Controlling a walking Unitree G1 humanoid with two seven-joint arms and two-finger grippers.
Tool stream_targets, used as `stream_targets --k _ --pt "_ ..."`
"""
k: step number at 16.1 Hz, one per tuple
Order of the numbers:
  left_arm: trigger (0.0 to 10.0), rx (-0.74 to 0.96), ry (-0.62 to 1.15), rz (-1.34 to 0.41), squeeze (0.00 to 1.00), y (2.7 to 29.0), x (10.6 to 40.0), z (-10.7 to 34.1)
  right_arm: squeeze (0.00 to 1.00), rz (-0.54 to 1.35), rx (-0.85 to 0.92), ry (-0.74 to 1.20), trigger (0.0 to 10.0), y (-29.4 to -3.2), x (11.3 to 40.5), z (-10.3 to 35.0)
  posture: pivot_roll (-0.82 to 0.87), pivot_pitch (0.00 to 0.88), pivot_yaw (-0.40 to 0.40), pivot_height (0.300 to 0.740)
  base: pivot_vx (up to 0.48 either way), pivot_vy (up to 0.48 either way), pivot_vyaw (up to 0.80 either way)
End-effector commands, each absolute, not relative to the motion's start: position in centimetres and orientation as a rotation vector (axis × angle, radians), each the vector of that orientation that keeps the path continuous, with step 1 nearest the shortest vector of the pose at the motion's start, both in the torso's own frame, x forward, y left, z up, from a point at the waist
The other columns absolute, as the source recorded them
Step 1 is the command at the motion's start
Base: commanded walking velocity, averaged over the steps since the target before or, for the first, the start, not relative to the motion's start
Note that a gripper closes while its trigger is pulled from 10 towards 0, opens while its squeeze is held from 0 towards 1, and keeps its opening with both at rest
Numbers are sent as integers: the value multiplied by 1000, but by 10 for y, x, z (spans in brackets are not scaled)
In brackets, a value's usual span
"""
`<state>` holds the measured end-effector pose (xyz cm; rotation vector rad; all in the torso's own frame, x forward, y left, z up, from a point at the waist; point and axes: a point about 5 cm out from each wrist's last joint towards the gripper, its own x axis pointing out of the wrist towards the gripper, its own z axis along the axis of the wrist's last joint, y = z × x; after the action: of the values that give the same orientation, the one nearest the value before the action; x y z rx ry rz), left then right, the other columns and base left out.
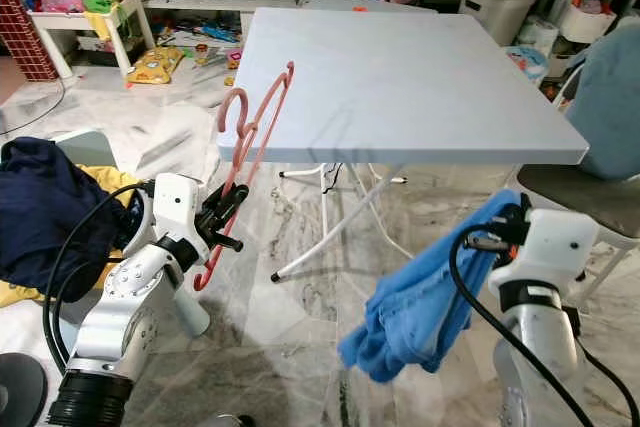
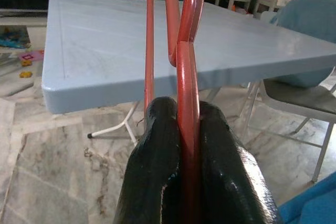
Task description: Hang hanger
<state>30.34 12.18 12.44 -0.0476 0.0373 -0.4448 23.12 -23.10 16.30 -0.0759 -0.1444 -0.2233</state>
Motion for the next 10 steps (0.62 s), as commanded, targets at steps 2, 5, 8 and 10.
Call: stream_targets --k 2,5,8,10 --pt "10000 -42 13 -454 0 117 308 131 0 -182 -80 -196 10000 -225 239 176 72 0 -42 740 383 0 0" --pt "10000 -42 4 -455 0 115 311 132 0 -181 -83 -212 10000 -225 243 181 69 0 -41 740 399 0 0" --pt "10000 -49 2 -458 0 113 311 133 0 -179 -87 -226 10000 -226 246 185 71 0 -43 740 405 0 0" --pt "10000 -49 0 -455 0 113 312 133 0 -183 -87 -228 10000 -227 248 185 77 0 -45 740 409 0 0"
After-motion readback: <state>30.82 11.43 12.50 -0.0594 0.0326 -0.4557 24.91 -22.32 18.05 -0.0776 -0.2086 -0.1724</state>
